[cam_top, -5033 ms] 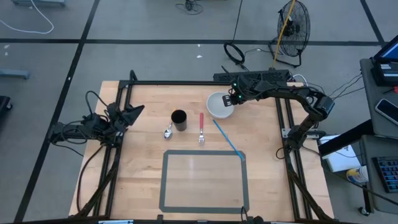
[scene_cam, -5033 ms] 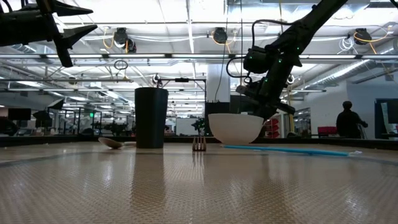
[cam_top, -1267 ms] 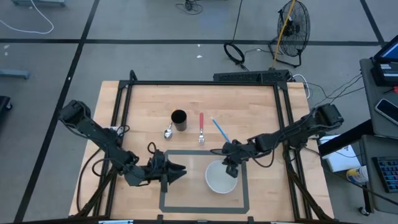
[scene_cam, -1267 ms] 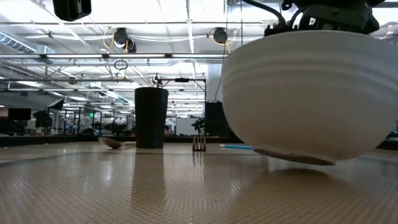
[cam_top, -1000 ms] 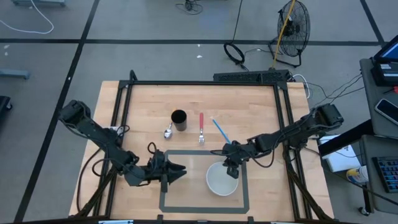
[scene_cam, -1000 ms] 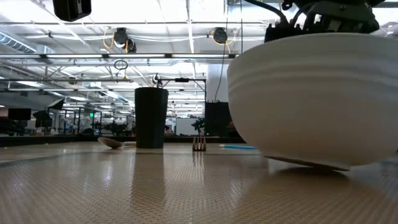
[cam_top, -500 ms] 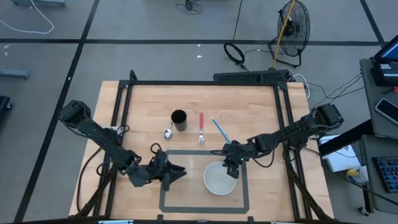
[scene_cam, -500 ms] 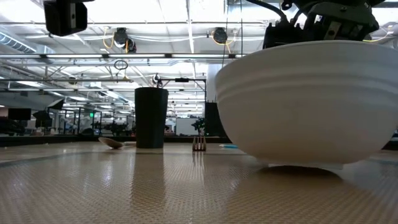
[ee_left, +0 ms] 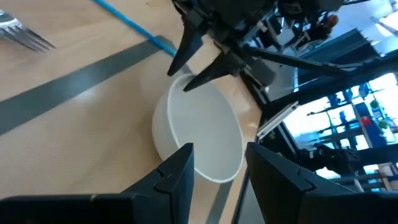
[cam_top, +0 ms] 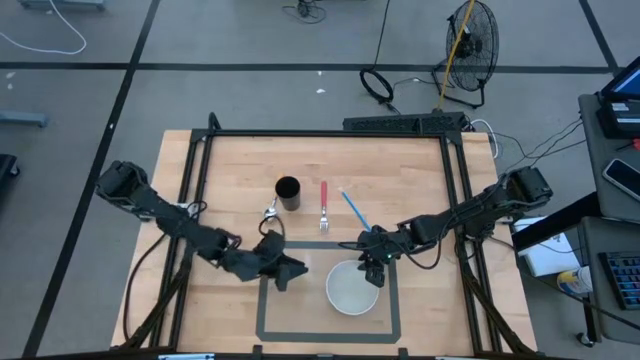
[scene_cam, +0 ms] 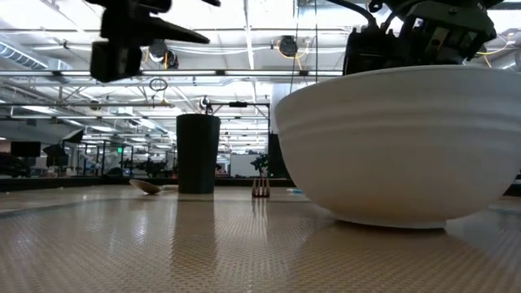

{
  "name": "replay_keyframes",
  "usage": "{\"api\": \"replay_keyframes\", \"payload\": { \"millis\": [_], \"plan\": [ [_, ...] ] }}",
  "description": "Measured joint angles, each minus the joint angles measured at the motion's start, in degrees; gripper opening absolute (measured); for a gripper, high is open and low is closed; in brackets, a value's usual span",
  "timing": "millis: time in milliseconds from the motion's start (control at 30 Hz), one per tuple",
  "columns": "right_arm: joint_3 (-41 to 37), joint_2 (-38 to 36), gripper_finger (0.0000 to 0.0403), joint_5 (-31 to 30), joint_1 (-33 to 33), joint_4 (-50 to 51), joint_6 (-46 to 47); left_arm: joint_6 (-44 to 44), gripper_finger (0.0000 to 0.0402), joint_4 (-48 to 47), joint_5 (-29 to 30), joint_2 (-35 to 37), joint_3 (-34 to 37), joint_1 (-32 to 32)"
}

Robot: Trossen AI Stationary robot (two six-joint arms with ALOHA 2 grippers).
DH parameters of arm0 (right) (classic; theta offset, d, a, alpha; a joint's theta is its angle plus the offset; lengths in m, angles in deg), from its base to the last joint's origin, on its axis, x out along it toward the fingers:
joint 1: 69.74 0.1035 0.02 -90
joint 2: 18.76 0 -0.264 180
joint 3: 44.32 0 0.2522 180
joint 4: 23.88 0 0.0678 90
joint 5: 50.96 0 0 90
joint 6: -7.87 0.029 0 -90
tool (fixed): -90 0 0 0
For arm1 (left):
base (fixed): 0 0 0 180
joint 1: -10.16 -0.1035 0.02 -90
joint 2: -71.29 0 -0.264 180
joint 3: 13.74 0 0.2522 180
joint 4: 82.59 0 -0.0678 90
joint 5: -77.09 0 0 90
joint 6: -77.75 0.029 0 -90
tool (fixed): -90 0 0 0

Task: Pick & Place Utensil
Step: Put the white bowl on the mat

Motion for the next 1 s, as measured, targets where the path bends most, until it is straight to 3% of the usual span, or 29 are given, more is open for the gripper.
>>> {"api": "replay_keyframes", "payload": {
  "millis": [133, 400, 500, 667, 1000],
  "plan": [
    [0.0, 0.0, 0.0140, 0.0, 0.0, 0.0, 0.0, 1.1, 0.0152, -6.5, -4.3, -3.3, -4.7, -2.0],
    [0.0, 0.0, 0.0141, 0.0, 0.0, -1.0, 0.2, 3.0, 0.0152, -28.8, -12.7, -16.8, -24.6, -4.6],
    [0.0, 0.0, 0.0142, 0.0, 0.0, -1.4, 0.0, 3.1, 0.0152, -30.5, -14.7, -20.8, -29.6, -5.5],
    [0.0, 0.0, 0.0142, 0.1, 0.0, -2.7, 0.0, 1.3, 0.0152, -34.0, -15.4, -24.5, -33.6, -6.8],
    [-0.1, 0.0, 0.0141, 0.2, 0.0, -2.7, 0.4, -3.0, 0.0152, -38.8, -16.1, -26.4, -34.0, -7.3]
  ]
}}
